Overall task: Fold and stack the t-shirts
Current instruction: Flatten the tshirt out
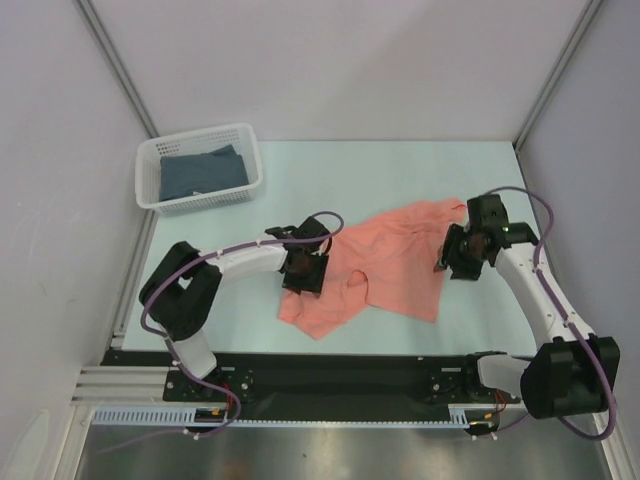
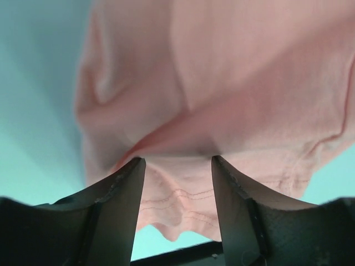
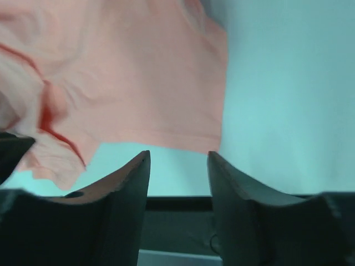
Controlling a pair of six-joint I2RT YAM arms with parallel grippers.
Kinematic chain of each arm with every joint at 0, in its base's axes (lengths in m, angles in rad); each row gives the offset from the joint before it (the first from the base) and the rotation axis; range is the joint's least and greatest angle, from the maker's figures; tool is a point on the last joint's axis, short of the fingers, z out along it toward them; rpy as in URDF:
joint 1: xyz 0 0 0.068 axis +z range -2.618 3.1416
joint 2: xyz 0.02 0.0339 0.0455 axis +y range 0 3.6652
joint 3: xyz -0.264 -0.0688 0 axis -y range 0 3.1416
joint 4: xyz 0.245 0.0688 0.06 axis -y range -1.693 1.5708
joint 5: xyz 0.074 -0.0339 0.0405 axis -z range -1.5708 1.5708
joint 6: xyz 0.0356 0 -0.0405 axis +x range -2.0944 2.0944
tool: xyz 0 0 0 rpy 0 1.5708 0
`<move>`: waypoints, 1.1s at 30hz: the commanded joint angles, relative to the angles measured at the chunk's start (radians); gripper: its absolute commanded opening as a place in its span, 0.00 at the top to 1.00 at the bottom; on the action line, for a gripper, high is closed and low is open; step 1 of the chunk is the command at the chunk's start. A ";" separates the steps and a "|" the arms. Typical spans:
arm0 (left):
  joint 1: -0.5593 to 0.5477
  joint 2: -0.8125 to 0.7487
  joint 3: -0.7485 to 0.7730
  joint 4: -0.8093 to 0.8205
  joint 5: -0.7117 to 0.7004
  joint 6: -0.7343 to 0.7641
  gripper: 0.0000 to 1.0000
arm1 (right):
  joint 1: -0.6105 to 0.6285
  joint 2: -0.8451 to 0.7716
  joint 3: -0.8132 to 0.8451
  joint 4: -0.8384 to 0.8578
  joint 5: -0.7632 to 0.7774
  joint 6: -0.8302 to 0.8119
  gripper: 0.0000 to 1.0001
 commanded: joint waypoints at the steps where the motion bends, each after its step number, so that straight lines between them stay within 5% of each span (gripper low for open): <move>1: -0.002 -0.080 0.033 -0.013 -0.107 0.081 0.42 | -0.030 -0.012 -0.142 -0.002 -0.174 0.088 0.50; 4: -0.110 -0.172 0.076 -0.079 -0.116 0.024 0.40 | -0.029 -0.011 -0.191 0.012 -0.203 0.110 0.45; 8: -0.203 -0.217 0.100 -0.069 -0.113 -0.095 0.53 | -0.029 0.000 -0.200 0.005 -0.180 0.120 0.37; 12: -0.257 -0.119 0.138 -0.056 -0.127 -0.123 0.65 | -0.026 -0.018 -0.228 -0.003 -0.169 0.149 0.45; 21: -0.314 0.064 0.263 -0.096 -0.204 -0.158 0.57 | -0.021 -0.052 -0.277 -0.003 -0.149 0.162 0.52; 33: -0.352 0.102 0.258 -0.151 -0.225 -0.208 0.63 | -0.012 -0.049 -0.314 0.017 -0.151 0.162 0.51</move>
